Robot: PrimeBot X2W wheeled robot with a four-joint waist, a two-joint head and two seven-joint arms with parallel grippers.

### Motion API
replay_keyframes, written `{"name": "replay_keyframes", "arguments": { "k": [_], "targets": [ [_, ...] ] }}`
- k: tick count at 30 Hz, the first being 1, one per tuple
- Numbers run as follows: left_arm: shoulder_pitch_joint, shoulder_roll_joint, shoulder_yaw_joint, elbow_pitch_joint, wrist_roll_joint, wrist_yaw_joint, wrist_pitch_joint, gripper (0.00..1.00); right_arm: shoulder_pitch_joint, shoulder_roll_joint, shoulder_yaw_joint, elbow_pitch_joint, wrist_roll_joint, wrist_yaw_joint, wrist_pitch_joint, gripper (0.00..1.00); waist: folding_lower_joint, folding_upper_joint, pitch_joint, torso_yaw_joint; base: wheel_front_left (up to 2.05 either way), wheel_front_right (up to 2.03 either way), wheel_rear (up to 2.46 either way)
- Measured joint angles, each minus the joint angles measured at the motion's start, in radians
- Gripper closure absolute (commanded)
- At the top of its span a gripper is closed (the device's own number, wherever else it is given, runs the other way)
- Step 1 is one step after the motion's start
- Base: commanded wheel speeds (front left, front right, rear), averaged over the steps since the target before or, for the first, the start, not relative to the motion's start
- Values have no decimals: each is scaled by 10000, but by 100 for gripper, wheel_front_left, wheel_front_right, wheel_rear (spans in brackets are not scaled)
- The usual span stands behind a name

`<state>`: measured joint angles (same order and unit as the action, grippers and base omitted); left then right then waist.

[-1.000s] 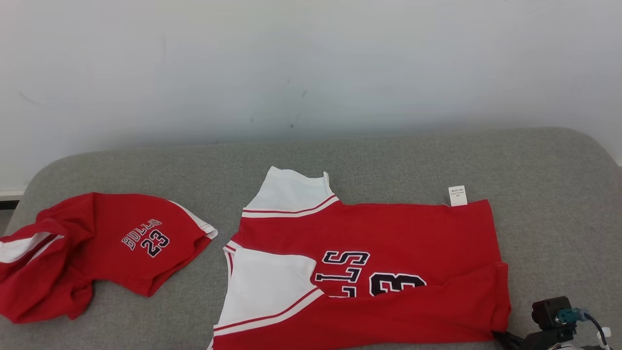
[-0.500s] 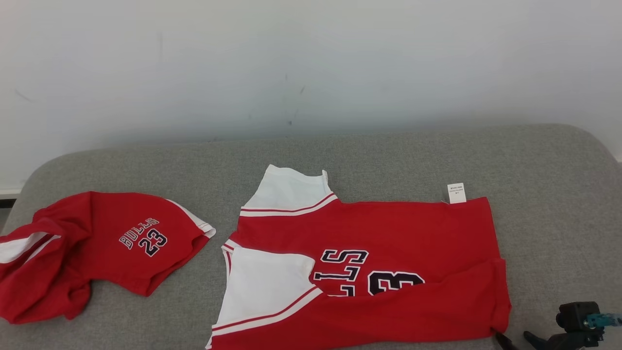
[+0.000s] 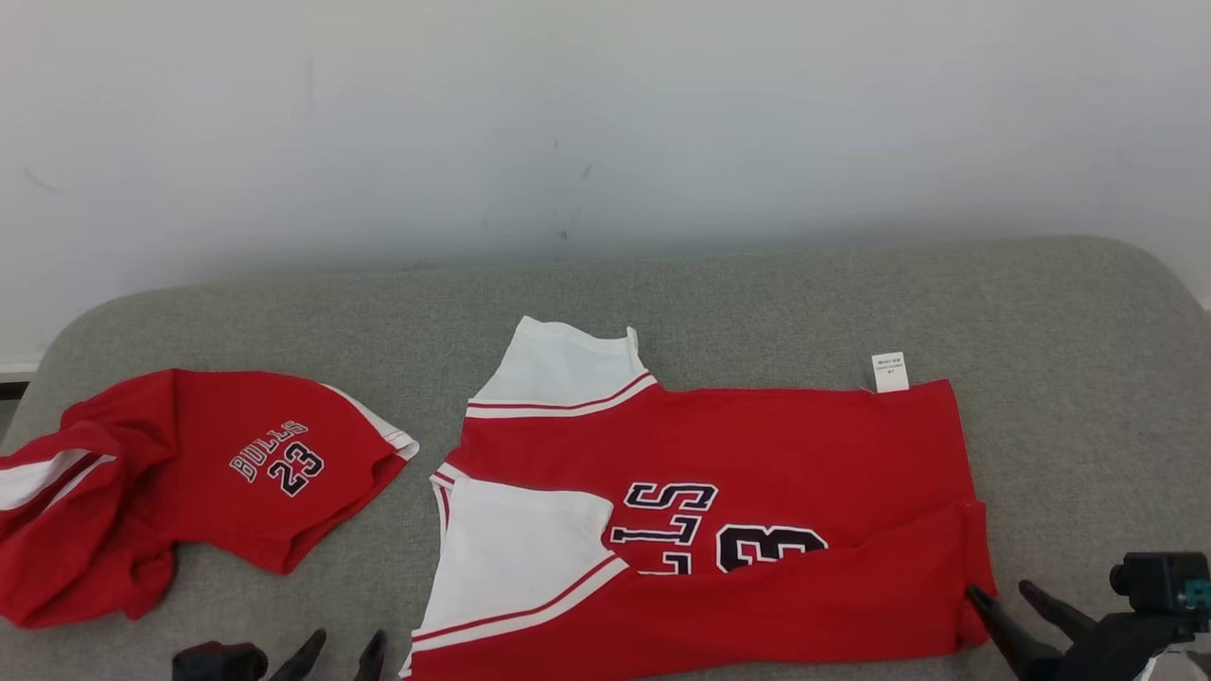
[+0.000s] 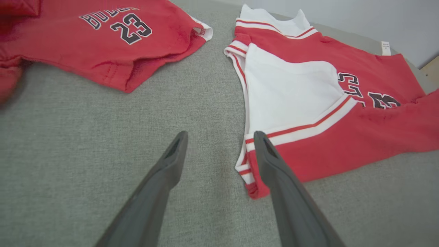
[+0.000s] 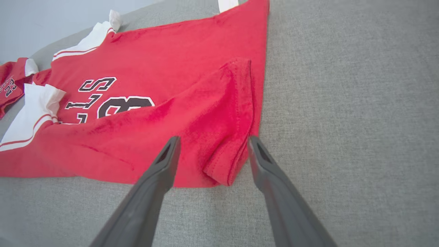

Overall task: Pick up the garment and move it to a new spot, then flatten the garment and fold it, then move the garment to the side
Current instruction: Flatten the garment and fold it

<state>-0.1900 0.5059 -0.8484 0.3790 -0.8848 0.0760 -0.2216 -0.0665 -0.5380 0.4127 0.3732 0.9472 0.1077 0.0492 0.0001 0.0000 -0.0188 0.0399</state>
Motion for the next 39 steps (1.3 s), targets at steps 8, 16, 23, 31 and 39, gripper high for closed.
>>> {"name": "replay_keyframes", "arguments": {
  "k": [8,16,23,31,39],
  "targets": [
    [-579,-21,608,-790,500,301,-178,0,-940,-165,36,-629,-1344,-1087,-472,0,0,-1,235,-7,0,0,0],
    [-1300,-10,999,-995,809,382,-184,0,-2140,150,462,-849,-2385,-1695,-673,0,1,0,631,-42,0,0,0],
    [-1771,-107,1296,-805,1049,399,-228,0,-2783,176,587,-349,-2968,-1881,-759,0,1,1,946,-94,0,0,0],
    [-3408,-230,1097,-393,1388,73,-17,0,-3394,489,771,-31,-3177,-1956,-752,0,1,1,1298,-142,0,0,0],
    [-5519,-58,869,616,1749,-945,880,0,-4917,917,995,445,-3507,-1958,-477,0,0,1,1919,-412,0,0,0]
  ]
}}
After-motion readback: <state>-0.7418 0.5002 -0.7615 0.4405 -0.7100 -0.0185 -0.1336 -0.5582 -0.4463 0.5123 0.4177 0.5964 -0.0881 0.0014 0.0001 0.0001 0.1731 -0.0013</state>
